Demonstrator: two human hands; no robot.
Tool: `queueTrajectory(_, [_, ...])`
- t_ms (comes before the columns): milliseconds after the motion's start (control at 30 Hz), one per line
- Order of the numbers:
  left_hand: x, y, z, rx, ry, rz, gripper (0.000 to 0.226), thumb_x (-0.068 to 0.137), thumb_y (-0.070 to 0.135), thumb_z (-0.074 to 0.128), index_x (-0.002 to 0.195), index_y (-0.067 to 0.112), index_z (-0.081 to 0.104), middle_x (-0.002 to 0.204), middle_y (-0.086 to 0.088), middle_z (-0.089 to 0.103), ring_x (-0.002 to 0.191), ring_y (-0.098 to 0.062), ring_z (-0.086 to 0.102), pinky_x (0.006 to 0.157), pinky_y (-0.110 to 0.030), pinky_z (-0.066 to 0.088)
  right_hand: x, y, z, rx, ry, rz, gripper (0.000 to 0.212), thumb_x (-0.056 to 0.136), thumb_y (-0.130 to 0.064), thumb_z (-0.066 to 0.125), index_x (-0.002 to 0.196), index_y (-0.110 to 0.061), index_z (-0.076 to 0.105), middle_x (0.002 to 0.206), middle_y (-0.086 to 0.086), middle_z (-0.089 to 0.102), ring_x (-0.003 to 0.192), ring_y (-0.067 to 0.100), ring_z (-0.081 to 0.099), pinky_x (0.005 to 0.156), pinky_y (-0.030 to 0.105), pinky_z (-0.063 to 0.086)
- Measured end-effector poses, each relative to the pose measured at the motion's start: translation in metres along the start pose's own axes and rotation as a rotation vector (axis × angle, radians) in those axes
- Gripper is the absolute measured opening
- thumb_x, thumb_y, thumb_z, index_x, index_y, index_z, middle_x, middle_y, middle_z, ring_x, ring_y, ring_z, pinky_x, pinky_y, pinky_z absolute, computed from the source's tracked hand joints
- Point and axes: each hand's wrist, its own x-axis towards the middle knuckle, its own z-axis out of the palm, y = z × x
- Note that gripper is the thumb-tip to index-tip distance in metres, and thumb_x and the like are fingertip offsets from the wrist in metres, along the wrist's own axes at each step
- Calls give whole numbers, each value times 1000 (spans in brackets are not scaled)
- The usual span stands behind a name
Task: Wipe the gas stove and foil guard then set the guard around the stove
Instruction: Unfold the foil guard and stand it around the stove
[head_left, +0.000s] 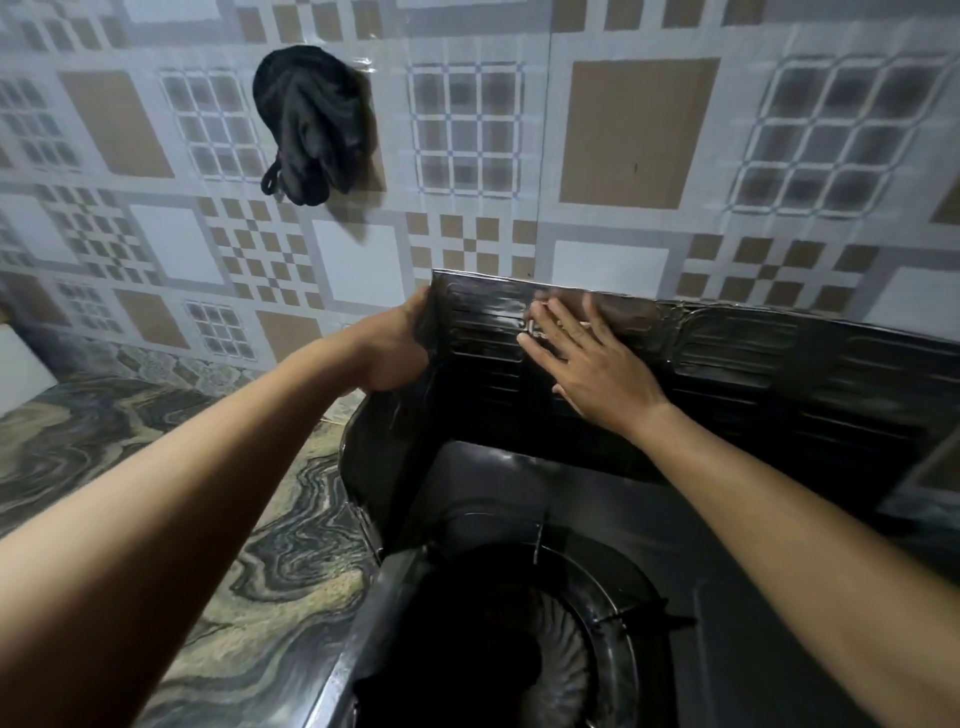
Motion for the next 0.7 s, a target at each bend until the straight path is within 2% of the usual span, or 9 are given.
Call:
queueTrajectory(100, [-2, 6, 1, 89, 8, -42, 85, 83, -2, 53, 155, 23, 15, 120, -14, 58, 105, -30, 52, 85, -34, 40, -19, 3, -17, 50, 15, 73, 74, 89, -23, 67, 152, -12, 31, 160, 24, 14, 149, 39, 13, 118, 59, 16])
queueTrajectory(167, [-3, 12, 5, 227, 49, -97, 87, 82, 10, 58, 154, 21, 10, 132, -25, 55, 118, -41, 53, 94, -42, 44, -38, 4, -28, 62, 37, 196, 68, 89, -19, 65, 150, -12, 36, 160, 25, 15, 149, 38, 12, 116, 61, 18])
queueTrajectory(233, [-5, 31, 15, 395, 106, -133, 94, 81, 20, 60, 155, 24, 1, 152, -30, 30, 137, -50, 35, 108, -58, 37, -62, 5, -37, 79, 68, 342, 65, 85, -15, 67, 146, -12, 42, 158, 26, 21, 148, 39, 15, 114, 63, 21])
queueTrajectory(300, [-11, 61, 35, 473, 180, -51, 95, 83, 26, 60, 157, 22, -1, 161, -27, 7, 147, -51, 10, 114, -66, 22, -85, 9, -42, 91, 82, 501, 63, 81, -12, 72, 140, -11, 48, 153, 27, 32, 144, 41, 25, 110, 66, 28])
queueTrajectory(400, [-5, 104, 79, 255, 69, 54, 100, 87, 36, 63, 157, 12, -4, 162, -28, 3, 149, -47, 6, 119, -59, 19, -116, 17, -45, 204, 5, 908, 79, 80, -23, 75, 147, -12, 33, 154, 29, 24, 139, 48, 26, 109, 66, 29])
queueTrajectory(467, [10, 124, 109, -47, -59, -47, 106, 87, 41, 67, 156, 7, -6, 161, -30, 3, 148, -48, 12, 119, -54, 20, -131, 25, -41, 415, -35, 1331, 103, 82, -39, 73, 156, -15, 4, 159, 31, 1, 144, 50, 11, 114, 64, 18])
queueTrajectory(533, [27, 139, 131, -338, -36, -196, 102, 89, 41, 65, 157, 8, -4, 161, -28, 7, 147, -47, 16, 119, -52, 19, -139, 33, -35, 576, -46, 1568, 116, 82, -51, 71, 154, -17, -13, 158, 31, -11, 146, 49, -3, 115, 66, 9])
queueTrajectory(600, [47, 141, 148, -486, 79, -319, 101, 93, 44, 60, 156, 9, -11, 163, -25, -2, 149, -45, 9, 121, -49, 13, -140, 40, -28, 641, -19, 1575, 118, 82, -55, 69, 153, -20, -18, 158, 28, -17, 147, 46, -10, 114, 67, 5])
queueTrajectory(700, [66, 138, 163, -519, 105, -289, 125, 84, 55, 68, 151, 8, -26, 159, -28, -23, 149, -47, 0, 122, -47, 8, -137, 50, -19, 666, 69, 1458, 117, 83, -55, 67, 152, -21, -21, 160, 24, -18, 148, 40, -13, 113, 68, 5])
